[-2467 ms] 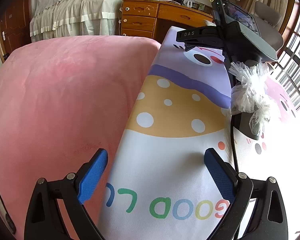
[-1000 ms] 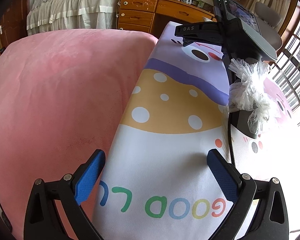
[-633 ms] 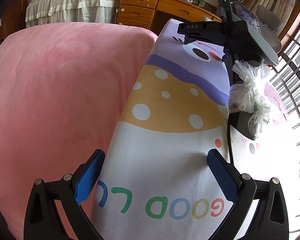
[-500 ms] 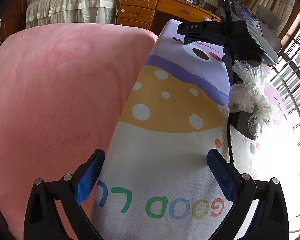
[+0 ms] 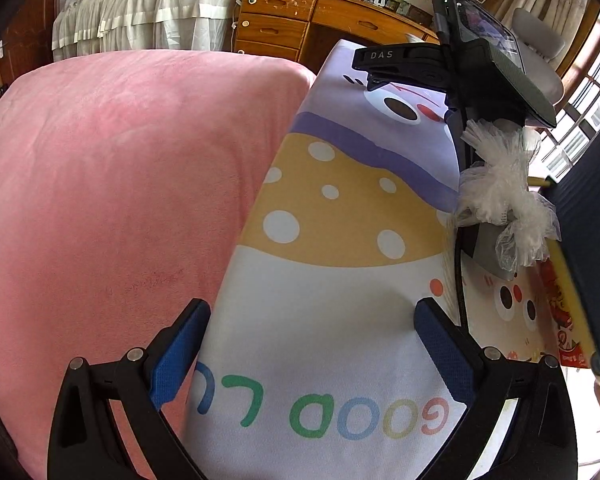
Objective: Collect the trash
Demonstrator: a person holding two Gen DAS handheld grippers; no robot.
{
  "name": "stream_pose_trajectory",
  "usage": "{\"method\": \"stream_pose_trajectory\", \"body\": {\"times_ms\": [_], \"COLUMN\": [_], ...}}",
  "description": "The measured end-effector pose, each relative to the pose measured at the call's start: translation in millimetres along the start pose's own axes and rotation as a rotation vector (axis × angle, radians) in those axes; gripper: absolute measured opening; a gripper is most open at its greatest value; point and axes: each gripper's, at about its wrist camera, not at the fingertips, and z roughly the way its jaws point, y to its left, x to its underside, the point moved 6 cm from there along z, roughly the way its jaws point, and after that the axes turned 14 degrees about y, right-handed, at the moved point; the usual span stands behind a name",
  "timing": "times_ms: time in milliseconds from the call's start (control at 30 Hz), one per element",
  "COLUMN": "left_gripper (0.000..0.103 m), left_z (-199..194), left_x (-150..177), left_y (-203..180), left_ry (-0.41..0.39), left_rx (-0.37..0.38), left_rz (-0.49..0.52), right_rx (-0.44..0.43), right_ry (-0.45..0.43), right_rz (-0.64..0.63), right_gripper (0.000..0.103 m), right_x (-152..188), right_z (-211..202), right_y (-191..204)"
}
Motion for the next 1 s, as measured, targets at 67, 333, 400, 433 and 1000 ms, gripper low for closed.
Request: {"method": "stream_pose_trajectory", "body": {"times_ms": [67,333,400,433,1000], "left_gripper": [0.102,0.102,0.102,0.102,0.103], "left_z": [0.7,1.8,0.8,0.7,-2.5], "left_x": [-1.3,-1.4,-0.7,-0.6,0.0], "left_y": [-1.1,-0.7,-0.1,-0.2,-6.6], "left_ry": [-0.002,0.003,0.0,-0.001,-0.026], "left_rx": [-0.007,0.004,0.001,-0.001,-0.051], "left_rz": [0.003,-0.004,-0.002,-0.001,0.016], "right_rx": [0.0,0.0,0.0,0.0,0.0], "right_ry": [0.0,0.001,0.001,0.001,0.001], "right_rz": [0.0,0.0,0.0,0.0,0.0], "right_gripper": [0.101,0.101,0.101,0.101,0.101], "right_x": [0.4,2.0,-0.2,1.9,1.9], "right_z": [-0.4,-1.7,0.0,-1.6,-1.6], "right_y": [-0.2,-0.3,0.0,-0.3,-0.3]}}
